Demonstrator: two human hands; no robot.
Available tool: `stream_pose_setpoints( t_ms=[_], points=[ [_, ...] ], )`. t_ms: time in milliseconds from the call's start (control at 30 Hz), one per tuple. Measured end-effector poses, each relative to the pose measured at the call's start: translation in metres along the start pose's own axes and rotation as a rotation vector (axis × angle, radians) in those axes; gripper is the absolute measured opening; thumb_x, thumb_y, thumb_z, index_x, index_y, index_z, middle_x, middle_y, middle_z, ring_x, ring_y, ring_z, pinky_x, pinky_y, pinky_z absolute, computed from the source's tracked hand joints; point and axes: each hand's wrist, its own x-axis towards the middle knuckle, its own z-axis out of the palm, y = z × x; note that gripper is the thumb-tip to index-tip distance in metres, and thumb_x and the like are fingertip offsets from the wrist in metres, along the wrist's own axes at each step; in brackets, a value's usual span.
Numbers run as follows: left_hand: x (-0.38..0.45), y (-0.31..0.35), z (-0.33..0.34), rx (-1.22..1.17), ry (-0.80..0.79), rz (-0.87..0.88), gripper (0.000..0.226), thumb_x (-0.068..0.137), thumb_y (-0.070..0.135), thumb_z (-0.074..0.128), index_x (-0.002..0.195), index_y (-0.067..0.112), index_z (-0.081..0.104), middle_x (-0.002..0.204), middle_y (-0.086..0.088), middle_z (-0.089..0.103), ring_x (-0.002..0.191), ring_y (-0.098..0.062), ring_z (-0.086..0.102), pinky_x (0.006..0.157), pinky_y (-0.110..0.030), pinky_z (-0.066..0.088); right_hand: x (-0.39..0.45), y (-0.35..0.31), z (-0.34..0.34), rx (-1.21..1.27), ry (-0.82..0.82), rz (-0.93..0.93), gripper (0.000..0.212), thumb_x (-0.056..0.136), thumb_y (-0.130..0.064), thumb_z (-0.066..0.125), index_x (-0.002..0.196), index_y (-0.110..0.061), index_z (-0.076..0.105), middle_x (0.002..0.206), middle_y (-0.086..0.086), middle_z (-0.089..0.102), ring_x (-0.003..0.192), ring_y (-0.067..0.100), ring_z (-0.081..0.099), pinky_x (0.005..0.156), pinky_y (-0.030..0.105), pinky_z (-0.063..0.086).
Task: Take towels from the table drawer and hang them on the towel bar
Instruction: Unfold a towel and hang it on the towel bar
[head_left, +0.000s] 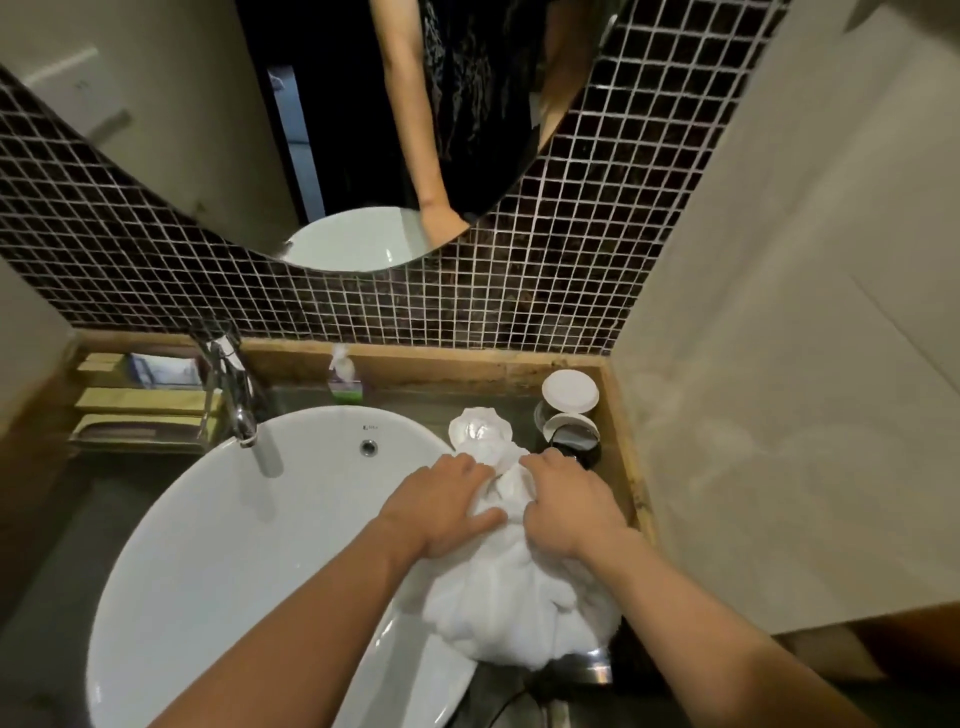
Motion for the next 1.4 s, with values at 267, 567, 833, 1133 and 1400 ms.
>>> stream_pose_setpoints(
  t_ms=[267,567,833,1133,1400],
  points=[
    [0.043,0.041,0.01,0.203,0.167,0.13,0.036,0.096,0.036,0.043,0.109,0.015,0.069,0.105,-0.006,0.06,0.095,-0.025,0.052,0.075,-0.034,0.031,-0.004,0.015,0.012,-0.007,0.108,0.119,0.035,0.091,-0.012,0.05,0.126,-0.014,0.052,0.128,0.008,0.057,0.11,0.028,0.063,0.08,0.036,0.049],
    [0.048,0.047,0.03,0.195,0.062,0.105,0.036,0.095,0.036,0.047,0.111,0.012,0.069,0.106,-0.009,0.059,0.098,-0.028,0.054,0.076,-0.036,0.034,0.014,0.036,0.026,0.059,0.11,0.306,0.044,0.091,-0.006,0.05,0.133,-0.006,0.037,0.123,0.016,0.065,0.112,0.037,0.065,0.079,0.039,0.047],
    [0.039,0.042,0.012,0.088,0.157,0.073,0.036,0.091,0.034,0.05,0.119,0.017,0.065,0.114,-0.006,0.062,0.102,-0.026,0.054,0.087,-0.039,0.043,-0.002,0.025,0.004,0.022,0.332,0.156,0.032,0.086,-0.004,0.053,0.113,-0.018,0.042,0.1,0.007,0.065,0.092,0.03,0.061,0.066,0.037,0.041],
    [0.034,0.073,-0.091,-0.178,0.334,0.161,0.05,0.08,0.029,0.062,0.128,0.026,0.052,0.123,0.0,0.056,0.114,-0.02,0.049,0.098,-0.04,0.044,-0.026,0.0,-0.092,0.365,0.455,-0.058,0.027,0.082,0.0,0.046,0.086,-0.025,0.038,0.078,-0.006,0.052,0.075,0.026,0.054,0.063,0.041,0.041],
    [0.002,0.087,-0.197,-0.473,0.406,0.081,0.024,0.076,0.034,0.065,0.09,0.015,0.065,0.088,-0.002,0.07,0.083,-0.024,0.064,0.077,-0.045,0.054,-0.055,-0.042,-0.192,0.588,0.573,-0.238,0.024,0.082,0.002,0.048,0.084,-0.023,0.046,0.076,-0.001,0.057,0.068,0.017,0.05,0.061,0.035,0.039]
  ],
)
